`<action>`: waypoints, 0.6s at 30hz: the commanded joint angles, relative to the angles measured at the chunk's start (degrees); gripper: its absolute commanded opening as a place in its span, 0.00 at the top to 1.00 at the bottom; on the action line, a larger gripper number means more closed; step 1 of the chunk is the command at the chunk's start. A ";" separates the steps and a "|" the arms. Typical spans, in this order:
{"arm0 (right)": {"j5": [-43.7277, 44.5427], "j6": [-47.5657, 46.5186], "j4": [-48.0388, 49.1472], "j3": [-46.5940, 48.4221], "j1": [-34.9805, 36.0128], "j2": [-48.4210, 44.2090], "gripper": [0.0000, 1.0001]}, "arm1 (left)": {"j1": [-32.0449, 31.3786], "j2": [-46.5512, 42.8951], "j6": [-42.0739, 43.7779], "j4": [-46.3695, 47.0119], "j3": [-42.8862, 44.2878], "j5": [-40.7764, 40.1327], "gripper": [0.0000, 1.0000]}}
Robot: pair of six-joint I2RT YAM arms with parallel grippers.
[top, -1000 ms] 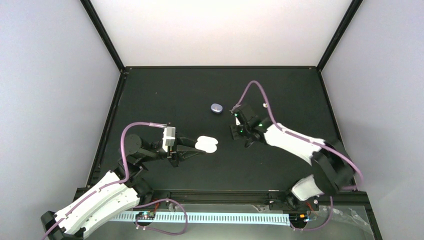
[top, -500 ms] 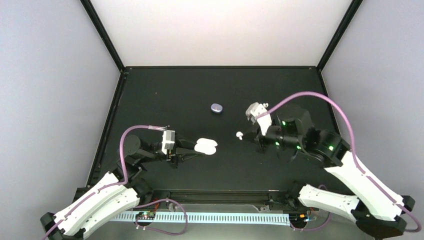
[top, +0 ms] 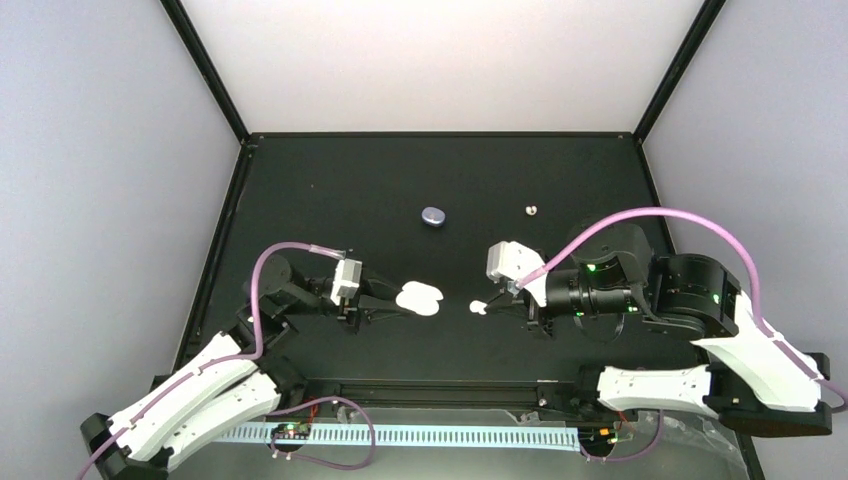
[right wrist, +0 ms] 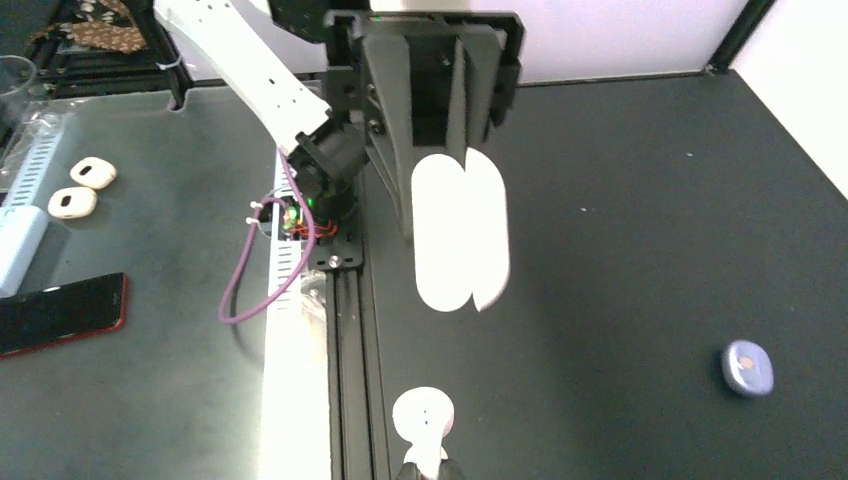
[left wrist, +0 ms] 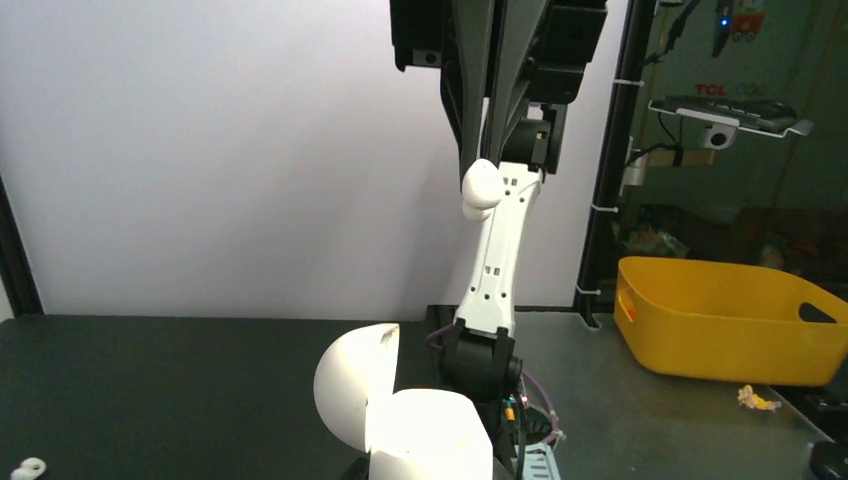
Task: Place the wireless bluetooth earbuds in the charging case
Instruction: Pick up the earbud from the center of the board, then place the earbud in the charging case.
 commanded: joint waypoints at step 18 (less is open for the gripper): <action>0.03 -2.55 8.11 -0.04 6.83 8.84 0.99 | -1.46 1.36 -0.87 4.37 2.63 4.69 0.98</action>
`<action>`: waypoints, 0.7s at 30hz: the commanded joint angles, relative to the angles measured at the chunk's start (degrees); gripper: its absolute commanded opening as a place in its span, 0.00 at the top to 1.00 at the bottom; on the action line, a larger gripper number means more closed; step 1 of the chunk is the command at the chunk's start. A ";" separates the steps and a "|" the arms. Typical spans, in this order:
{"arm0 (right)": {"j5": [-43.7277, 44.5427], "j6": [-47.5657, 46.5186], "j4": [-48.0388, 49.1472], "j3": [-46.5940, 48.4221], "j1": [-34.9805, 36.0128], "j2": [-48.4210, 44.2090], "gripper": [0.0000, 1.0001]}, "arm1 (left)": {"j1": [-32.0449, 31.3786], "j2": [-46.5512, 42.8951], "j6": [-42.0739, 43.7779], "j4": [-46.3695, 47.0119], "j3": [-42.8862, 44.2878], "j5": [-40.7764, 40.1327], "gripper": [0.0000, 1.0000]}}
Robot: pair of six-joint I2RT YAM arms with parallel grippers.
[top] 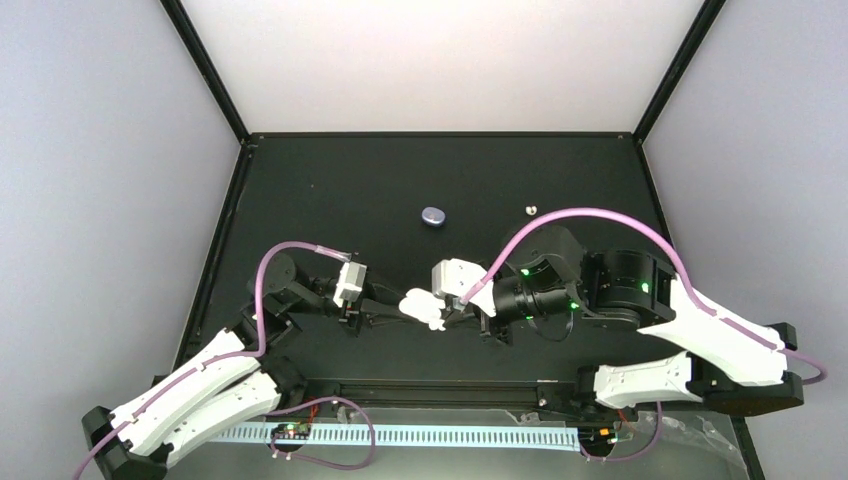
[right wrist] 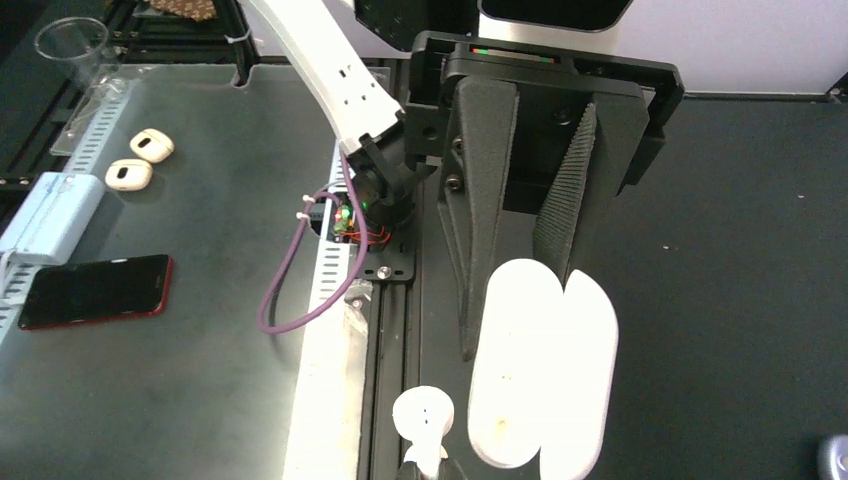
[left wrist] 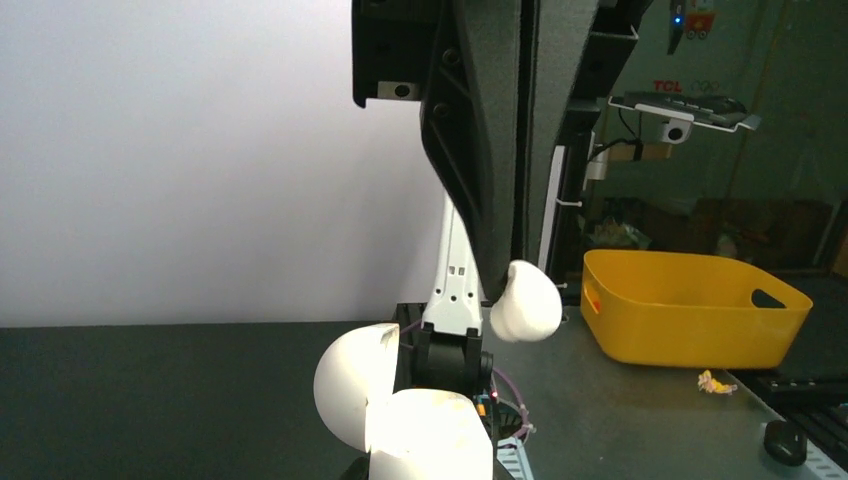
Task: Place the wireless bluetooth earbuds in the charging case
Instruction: Place the earbud in the charging case.
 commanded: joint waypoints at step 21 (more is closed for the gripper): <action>10.27 0.21 2.17 -0.39 2.06 2.60 0.99 | -0.73 -1.91 -1.81 3.93 2.39 -1.58 0.98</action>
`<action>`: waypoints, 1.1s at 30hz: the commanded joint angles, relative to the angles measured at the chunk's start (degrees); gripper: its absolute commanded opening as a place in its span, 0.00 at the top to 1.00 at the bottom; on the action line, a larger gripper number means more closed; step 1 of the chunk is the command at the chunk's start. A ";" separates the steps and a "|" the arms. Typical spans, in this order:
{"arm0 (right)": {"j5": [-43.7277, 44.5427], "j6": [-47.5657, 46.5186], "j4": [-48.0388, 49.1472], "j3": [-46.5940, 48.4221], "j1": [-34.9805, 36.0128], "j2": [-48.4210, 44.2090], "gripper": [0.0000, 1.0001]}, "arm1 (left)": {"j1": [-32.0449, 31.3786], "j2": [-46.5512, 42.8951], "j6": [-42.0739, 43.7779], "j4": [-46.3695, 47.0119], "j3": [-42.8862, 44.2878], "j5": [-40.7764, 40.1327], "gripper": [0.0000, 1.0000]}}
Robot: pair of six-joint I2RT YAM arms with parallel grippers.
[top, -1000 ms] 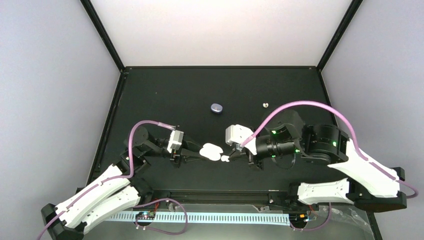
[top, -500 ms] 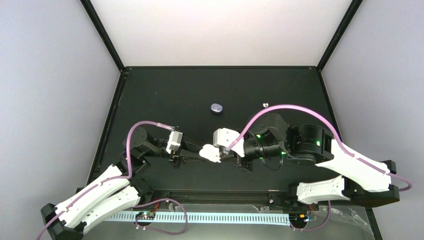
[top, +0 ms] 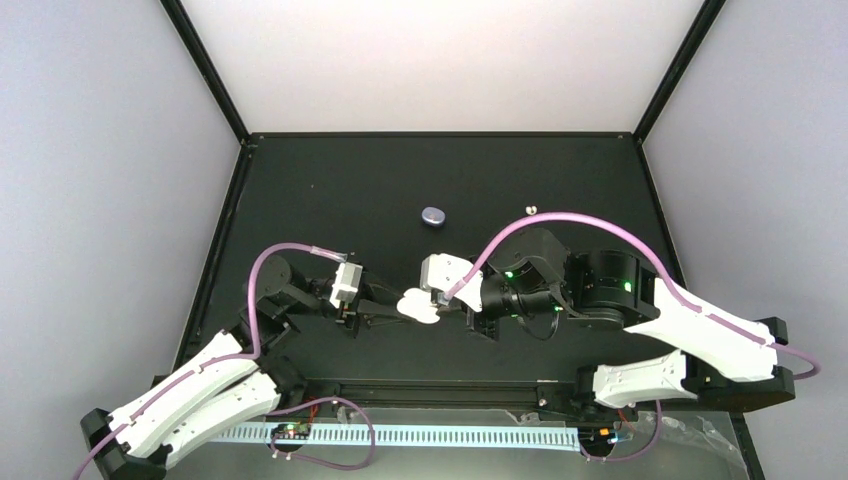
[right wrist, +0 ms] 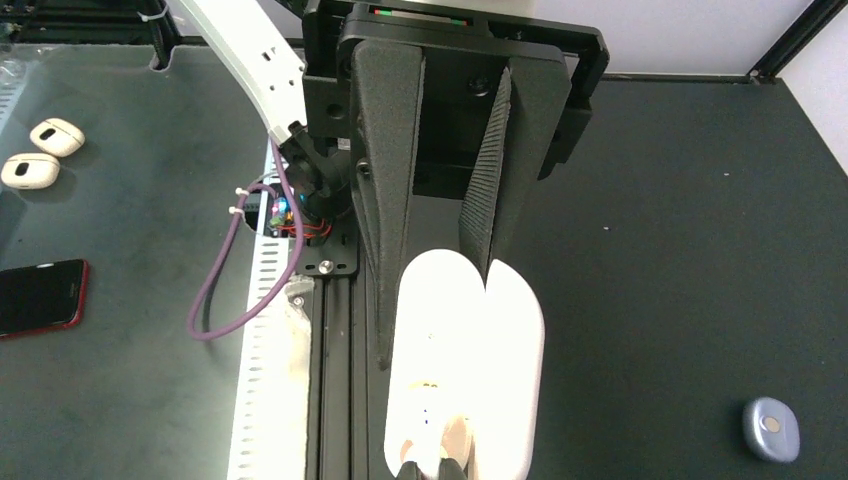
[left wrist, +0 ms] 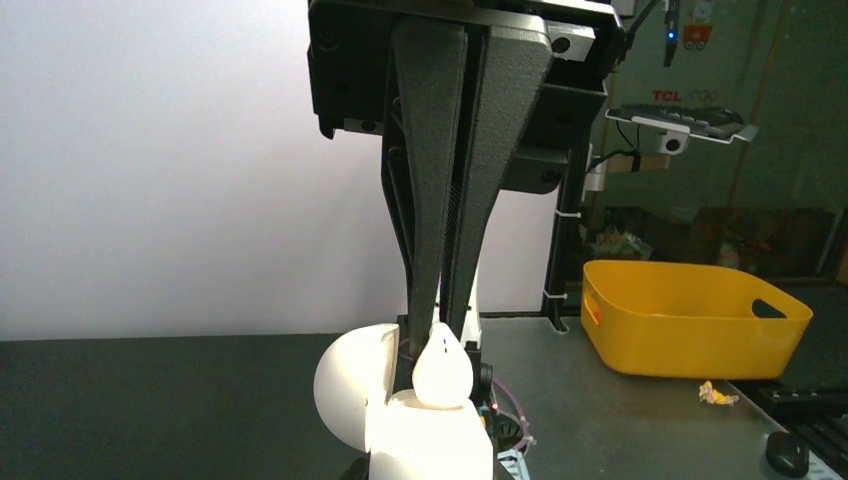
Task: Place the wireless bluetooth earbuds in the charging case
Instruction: Place the earbud in the charging case.
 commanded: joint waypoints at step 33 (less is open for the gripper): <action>12.68 5.21 7.39 -3.12 2.30 -2.09 0.97 | -0.57 -0.78 -12.35 17.86 -1.50 -6.05 0.98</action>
